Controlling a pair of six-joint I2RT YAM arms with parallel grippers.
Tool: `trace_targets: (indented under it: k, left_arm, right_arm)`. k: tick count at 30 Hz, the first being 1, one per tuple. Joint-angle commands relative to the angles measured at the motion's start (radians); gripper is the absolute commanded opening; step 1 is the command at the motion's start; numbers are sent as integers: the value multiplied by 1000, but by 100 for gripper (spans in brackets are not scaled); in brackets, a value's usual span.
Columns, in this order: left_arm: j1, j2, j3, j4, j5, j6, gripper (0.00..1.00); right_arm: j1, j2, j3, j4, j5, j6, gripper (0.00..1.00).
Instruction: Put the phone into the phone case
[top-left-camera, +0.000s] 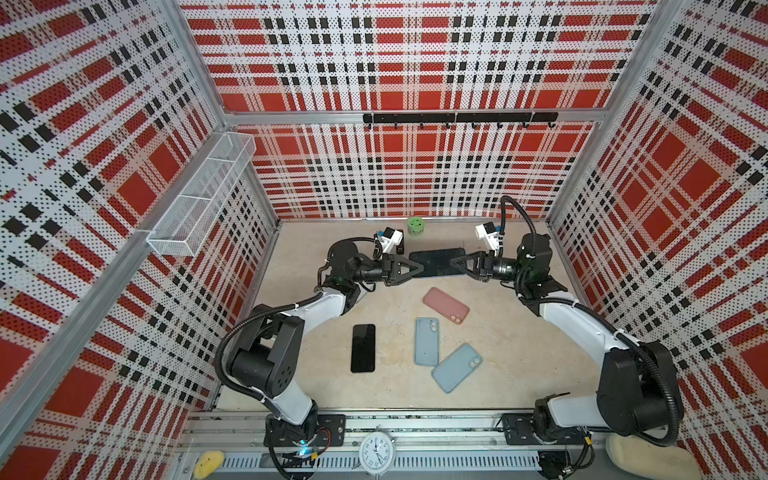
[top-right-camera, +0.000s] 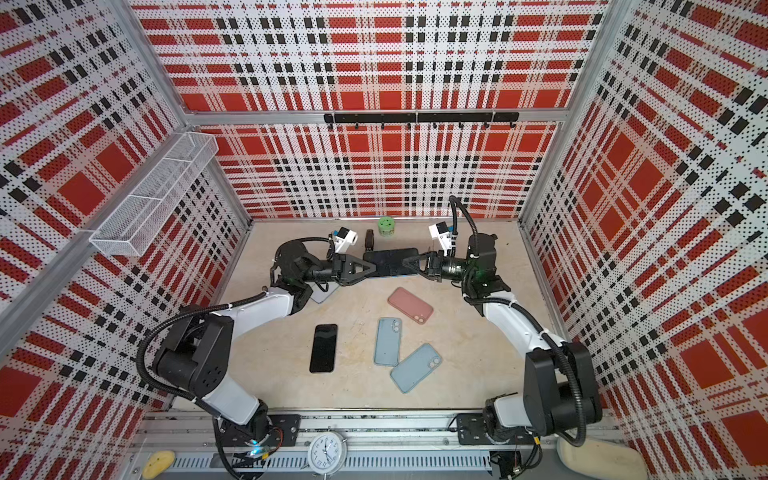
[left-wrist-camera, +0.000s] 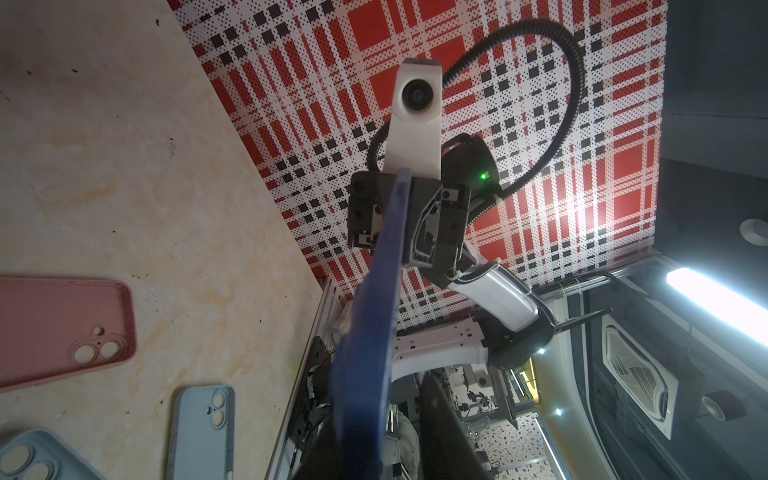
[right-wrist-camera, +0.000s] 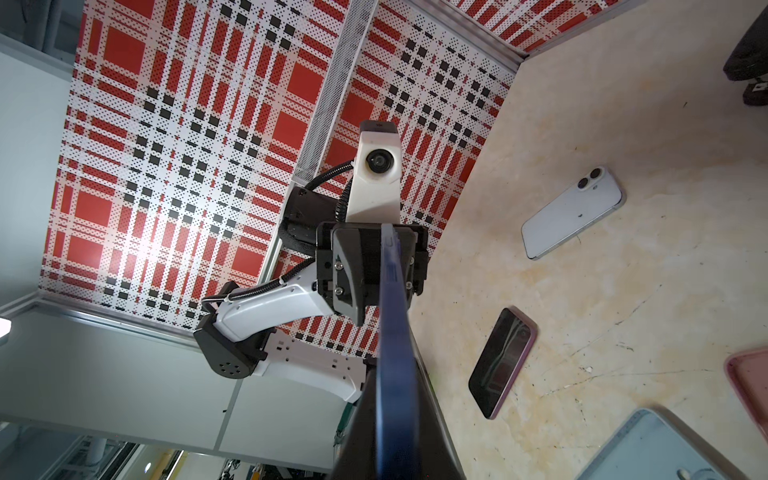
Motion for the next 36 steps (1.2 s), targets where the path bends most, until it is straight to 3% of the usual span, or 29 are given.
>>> trace_targets:
  k: [1, 5, 10, 12, 14, 20, 26, 28, 29, 30, 33, 36]
  left_arm:
    - [19, -28, 59, 43, -14, -2, 38]
    - [42, -88, 73, -125, -69, 147, 46]
    - [58, -192, 150, -702, -231, 574, 50]
    - [58, -218, 177, -850, -327, 682, 52]
    - [61, -245, 180, -913, -407, 726, 55]
    - [42, -330, 177, -1082, -670, 916, 78]
    - [17, -384, 146, -1114, -861, 1016, 81]
    - [14, -408, 105, -1061, -892, 1040, 82]
    - [14, -415, 89, -1040, -898, 1040, 97]
    - [10, -416, 82, -1035, -893, 1047, 100]
    - [-42, -384, 114, -1105, -917, 1119, 100]
    - [-144, -305, 183, -1219, -1036, 1201, 100]
  right_arm:
    - [-1, -32, 4, -52, 55, -66, 0]
    - [-11, -87, 13, -151, 114, -121, 0]
    - [-42, -146, 21, -264, 174, -175, 0]
    - [-58, -171, 3, -263, 191, -164, 0]
    - [-74, -195, -25, -249, 209, -143, 0]
    - [-140, -273, -103, -217, 243, -69, 0]
    - [-180, -383, -168, -299, 317, -75, 0]
    - [-191, -431, -197, -339, 360, -80, 0]
    - [-192, -457, -210, -366, 388, -85, 0]
    - [-193, -484, -222, -407, 427, -92, 0]
    - [-193, -562, -272, -493, 534, -94, 0]
    - [-193, -645, -302, -604, 662, -118, 0]
